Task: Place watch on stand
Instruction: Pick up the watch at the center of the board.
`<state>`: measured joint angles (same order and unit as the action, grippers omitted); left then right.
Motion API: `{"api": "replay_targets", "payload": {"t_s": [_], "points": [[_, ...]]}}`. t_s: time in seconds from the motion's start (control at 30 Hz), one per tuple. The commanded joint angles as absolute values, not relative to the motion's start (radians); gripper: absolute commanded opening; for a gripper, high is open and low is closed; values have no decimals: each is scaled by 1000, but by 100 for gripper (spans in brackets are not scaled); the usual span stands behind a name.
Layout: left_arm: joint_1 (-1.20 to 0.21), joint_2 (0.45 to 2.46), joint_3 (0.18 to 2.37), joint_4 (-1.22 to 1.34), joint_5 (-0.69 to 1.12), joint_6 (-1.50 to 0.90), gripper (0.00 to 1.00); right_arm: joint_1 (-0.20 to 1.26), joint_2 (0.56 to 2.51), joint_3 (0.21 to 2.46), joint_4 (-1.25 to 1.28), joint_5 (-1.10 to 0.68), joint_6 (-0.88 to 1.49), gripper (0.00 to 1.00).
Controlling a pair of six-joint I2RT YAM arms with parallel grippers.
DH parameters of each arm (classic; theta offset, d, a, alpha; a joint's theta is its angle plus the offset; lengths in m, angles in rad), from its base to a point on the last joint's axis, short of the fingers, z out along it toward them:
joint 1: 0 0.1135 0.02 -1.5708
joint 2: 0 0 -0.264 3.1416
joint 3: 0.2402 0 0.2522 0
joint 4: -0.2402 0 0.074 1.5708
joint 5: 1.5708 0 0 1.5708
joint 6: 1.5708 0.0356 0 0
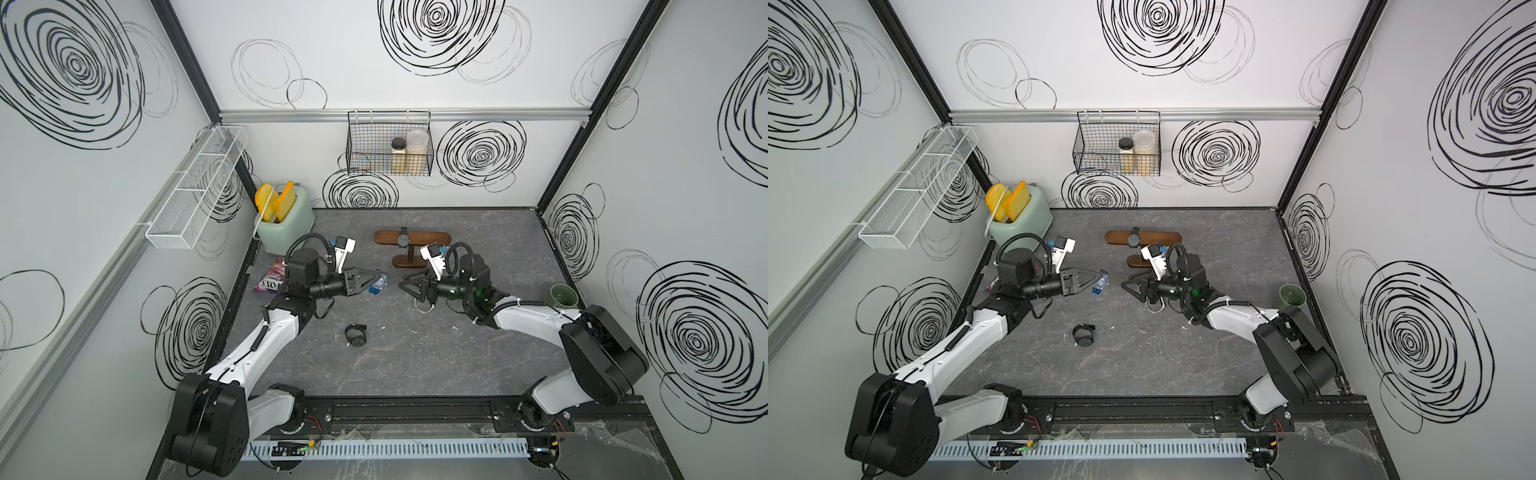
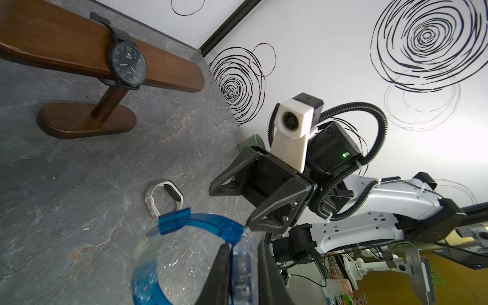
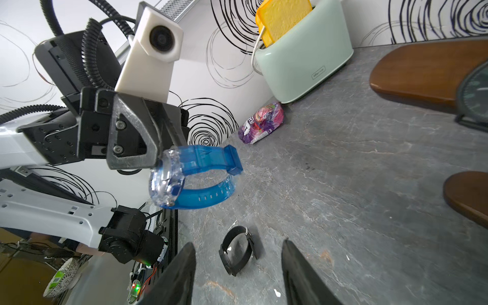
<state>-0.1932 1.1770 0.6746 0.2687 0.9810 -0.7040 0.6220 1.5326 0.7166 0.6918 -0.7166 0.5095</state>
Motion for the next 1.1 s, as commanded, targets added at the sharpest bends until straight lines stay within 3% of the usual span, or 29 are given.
{"api": "replay_targets", "payload": {"t_s": [0.0,0.87,1.07], "points": [[-184,1159,650,492,1016,-841,0,659,1563,777,758,-686,533,54],[-209,1141,622,611,942,-976,0,719,1721,911,869,-672,601,51],[-209,1149,627,607,929,-967,0,739,1741,932,887,-680,615,40]]}}
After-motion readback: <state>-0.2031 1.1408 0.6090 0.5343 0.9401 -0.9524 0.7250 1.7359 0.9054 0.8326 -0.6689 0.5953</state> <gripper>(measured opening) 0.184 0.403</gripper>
